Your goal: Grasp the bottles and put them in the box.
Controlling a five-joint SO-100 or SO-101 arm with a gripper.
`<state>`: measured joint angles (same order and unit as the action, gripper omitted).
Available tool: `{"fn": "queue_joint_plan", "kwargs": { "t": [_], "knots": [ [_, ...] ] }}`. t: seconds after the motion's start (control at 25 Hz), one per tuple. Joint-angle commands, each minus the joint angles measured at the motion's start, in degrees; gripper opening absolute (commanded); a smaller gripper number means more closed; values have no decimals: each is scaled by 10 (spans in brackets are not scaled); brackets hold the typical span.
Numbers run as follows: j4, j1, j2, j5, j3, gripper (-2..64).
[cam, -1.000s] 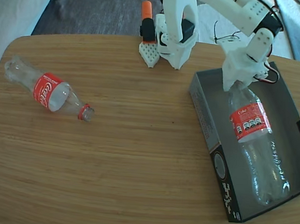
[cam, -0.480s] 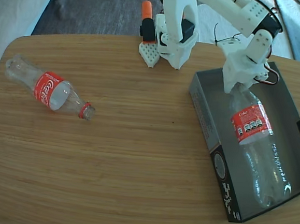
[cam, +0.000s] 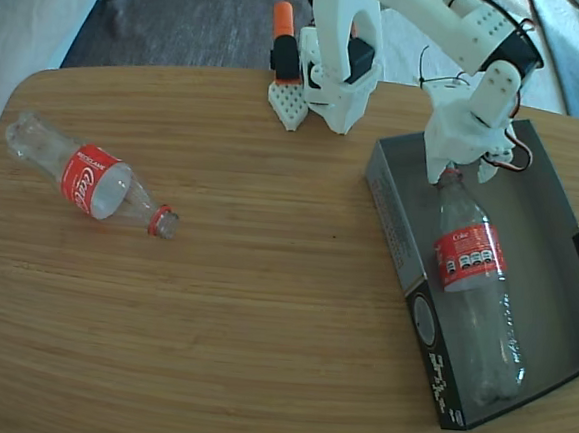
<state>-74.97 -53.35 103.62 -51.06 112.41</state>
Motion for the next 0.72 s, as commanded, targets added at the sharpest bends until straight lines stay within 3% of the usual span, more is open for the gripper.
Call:
{"fn": "queue_joint_plan", "kwargs": {
  "t": [0.0,0.4,0.68],
  "knots": [
    [-3,18,15,1,-26,323],
    [-89,133,11,6,-229,323],
    [-87,250,5,195,-323,323]
  ]
}}
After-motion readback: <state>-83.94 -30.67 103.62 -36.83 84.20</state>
